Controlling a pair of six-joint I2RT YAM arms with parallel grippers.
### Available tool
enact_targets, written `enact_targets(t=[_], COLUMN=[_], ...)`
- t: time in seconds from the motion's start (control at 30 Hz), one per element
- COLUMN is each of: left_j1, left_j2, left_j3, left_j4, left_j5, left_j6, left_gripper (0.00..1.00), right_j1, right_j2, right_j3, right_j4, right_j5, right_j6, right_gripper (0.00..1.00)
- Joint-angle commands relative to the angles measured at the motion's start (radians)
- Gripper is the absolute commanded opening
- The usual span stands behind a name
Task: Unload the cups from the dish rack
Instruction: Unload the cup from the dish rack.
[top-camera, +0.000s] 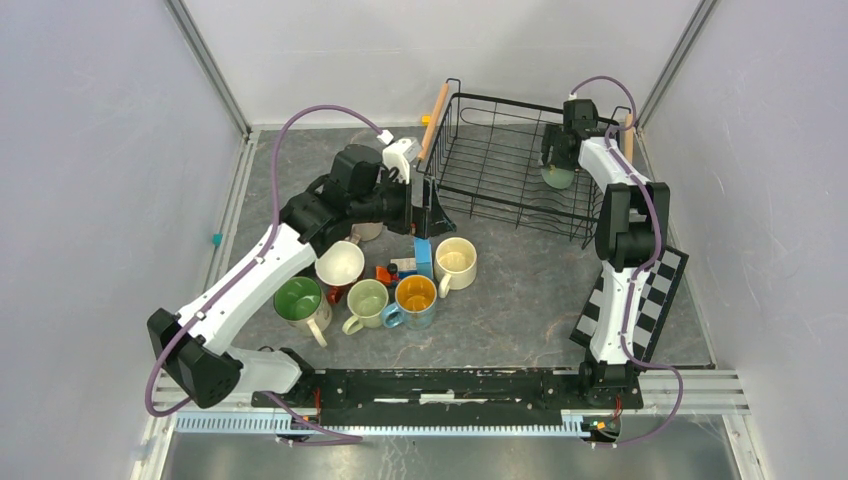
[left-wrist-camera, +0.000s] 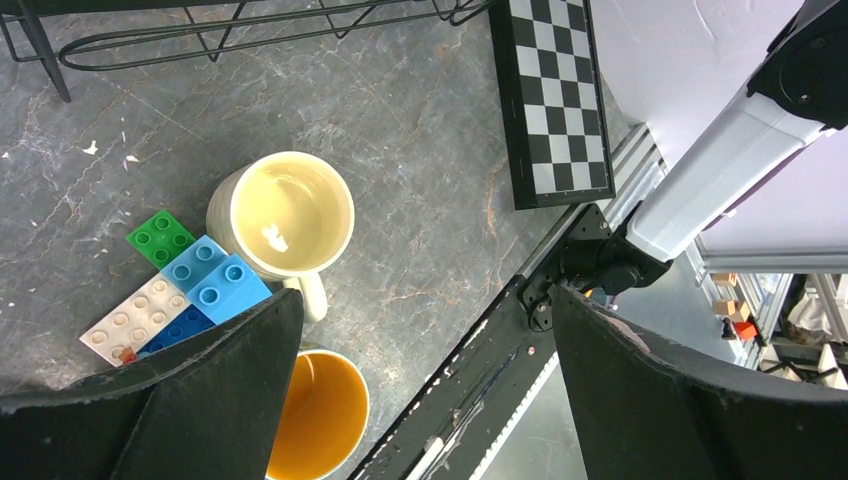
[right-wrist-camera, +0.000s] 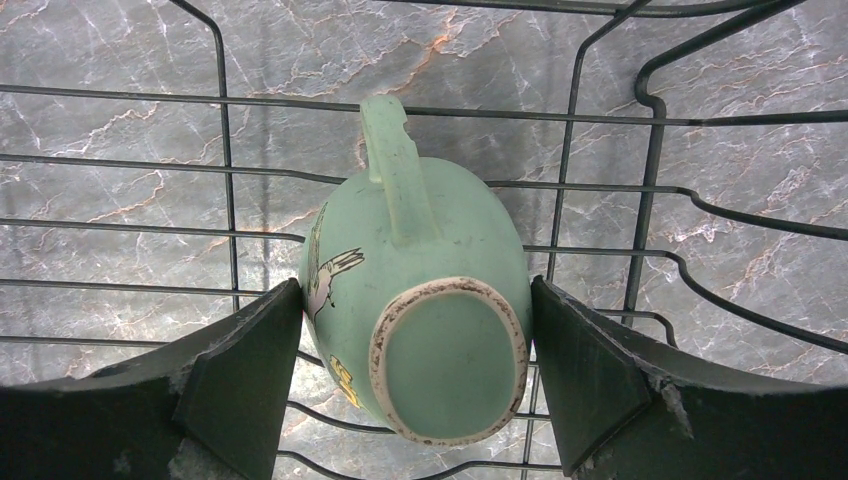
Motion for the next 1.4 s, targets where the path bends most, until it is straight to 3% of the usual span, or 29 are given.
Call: enact_targets(t=[0.0,0.23,0.73,1.37], left_j1=[-0.003,-0.003,0.017,0.129], left_j2=[0.015,0.045,0.202,0.474], left_j3=[0.004,0.007,0.107,0.433], left_j4=[0.06,0.111,0.277,0.26], left_j5=[0.024,0.019,0.008,-0.014], left_j6=[-0.029,-0.106,-0.34,-0.445], left_gripper=[1.0,1.0,1.0,1.0], right_j1=[0.004,0.004,0.004,0.007], right_j2=[-0.046,-0.092,-0.149,-0.279], right_j3=[0.013,0.012,0.026,-0.105], right_j4=[0.028,0.024,0.025,0.3], right_j5=[-0.059,-0.078,-0.151,-0.594], right_j6=[0.023,0.034,0.066,0.22], right_gripper=[0.51,0.44,0.42,0.41])
